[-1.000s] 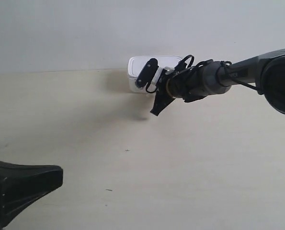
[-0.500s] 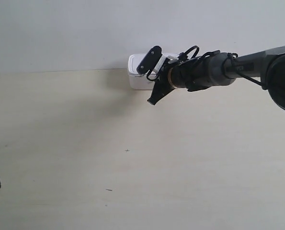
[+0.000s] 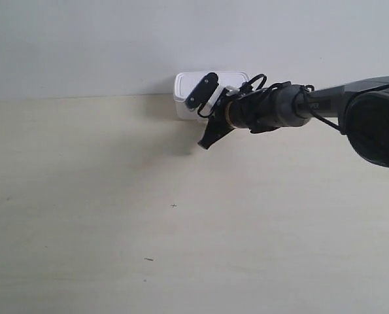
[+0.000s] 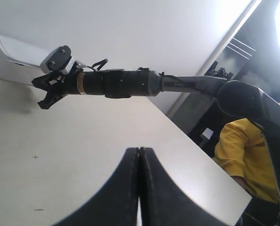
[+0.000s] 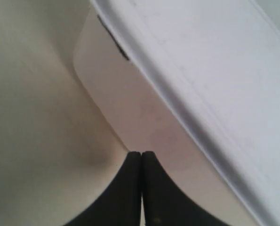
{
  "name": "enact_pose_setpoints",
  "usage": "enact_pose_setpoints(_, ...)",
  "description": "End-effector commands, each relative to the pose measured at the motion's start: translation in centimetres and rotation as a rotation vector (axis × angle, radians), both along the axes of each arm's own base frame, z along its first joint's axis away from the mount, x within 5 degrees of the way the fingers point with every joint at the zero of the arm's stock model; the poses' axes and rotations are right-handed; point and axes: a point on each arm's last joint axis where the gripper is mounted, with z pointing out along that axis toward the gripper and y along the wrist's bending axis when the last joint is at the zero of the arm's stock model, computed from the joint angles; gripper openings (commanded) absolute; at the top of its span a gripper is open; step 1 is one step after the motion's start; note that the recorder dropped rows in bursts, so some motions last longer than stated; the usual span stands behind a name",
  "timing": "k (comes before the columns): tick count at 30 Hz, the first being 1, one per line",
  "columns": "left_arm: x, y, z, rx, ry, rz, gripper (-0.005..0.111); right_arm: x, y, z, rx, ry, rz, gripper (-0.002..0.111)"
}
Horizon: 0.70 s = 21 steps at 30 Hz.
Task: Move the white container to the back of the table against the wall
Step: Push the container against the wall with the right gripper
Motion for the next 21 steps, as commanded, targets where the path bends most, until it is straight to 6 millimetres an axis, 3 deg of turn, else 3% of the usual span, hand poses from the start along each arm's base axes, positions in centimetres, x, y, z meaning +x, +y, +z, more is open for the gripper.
enact_pose_setpoints(1,0.0,0.0,-0.6,0.023,0.001,0.005,0.000,0.7,-0.1,0.6,0.028,-0.022,-0.036,0.000)
enact_pose_setpoints(21,0.1,0.0,-1.2,0.035,0.014,0.005,0.000,1.8,-0.5,0.8,0.030,-0.062,-0.116,0.000)
